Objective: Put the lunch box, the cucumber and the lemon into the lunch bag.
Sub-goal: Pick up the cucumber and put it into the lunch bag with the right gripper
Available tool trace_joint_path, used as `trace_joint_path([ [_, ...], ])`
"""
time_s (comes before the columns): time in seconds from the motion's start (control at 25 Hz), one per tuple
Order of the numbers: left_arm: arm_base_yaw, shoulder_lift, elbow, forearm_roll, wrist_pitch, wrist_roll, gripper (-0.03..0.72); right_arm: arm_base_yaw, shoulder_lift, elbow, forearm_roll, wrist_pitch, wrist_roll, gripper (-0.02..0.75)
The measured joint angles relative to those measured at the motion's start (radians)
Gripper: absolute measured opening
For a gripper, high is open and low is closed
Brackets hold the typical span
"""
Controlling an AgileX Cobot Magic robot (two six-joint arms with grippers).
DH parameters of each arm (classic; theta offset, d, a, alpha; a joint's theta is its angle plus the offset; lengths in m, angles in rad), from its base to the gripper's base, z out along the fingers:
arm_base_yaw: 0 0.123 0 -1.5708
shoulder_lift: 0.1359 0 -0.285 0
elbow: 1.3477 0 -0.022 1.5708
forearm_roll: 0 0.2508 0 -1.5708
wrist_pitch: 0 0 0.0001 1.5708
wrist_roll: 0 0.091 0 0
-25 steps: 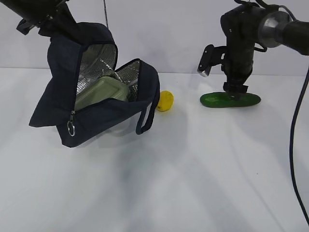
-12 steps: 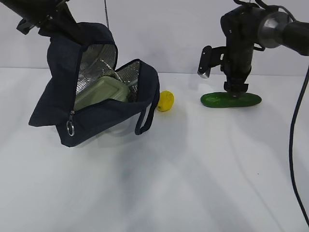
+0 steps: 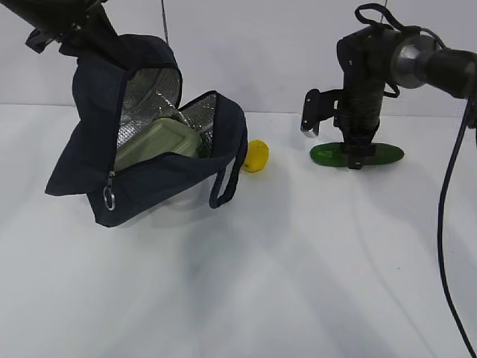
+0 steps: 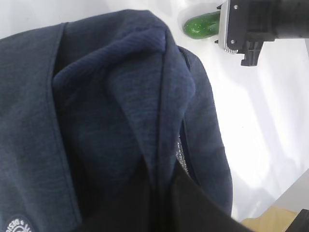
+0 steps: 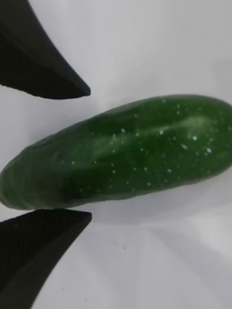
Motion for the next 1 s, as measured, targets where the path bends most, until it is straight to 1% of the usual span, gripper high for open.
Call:
trace_joint_path([
  [0.28, 0.0, 0.0, 0.0, 0.0, 0.0, 0.0, 0.008, 0.0, 0.009, -0.009, 0.0, -0.001, -0.002, 0.531],
  [0.52, 0.0, 0.0, 0.0, 0.0, 0.0, 0.0, 0.008, 0.0, 0.021, -0.011, 0.022, -0.001, -0.004, 0.531],
  [0.6, 0.0, 0.0, 0.0, 0.0, 0.0, 0.0, 0.008, 0.0, 0.021, -0.012, 0.022, -0.001, -0.004, 0.51],
  [0.8, 0.0, 0.0, 0.0, 0.002, 0.0, 0.0, 0.008, 0.0, 0.021, -0.012, 0.022, 0.001, -0.004, 0.384],
  [0.88, 0.0, 0.0, 0.0, 0.002, 0.0, 0.0, 0.008, 0.0, 0.021, -0.012, 0.024, 0.001, -0.004, 0.361],
  [1.0, 0.0, 0.0, 0.0, 0.002, 0.0, 0.0, 0.008, 0.0, 0.021, -0.012, 0.024, 0.003, -0.004, 0.349],
])
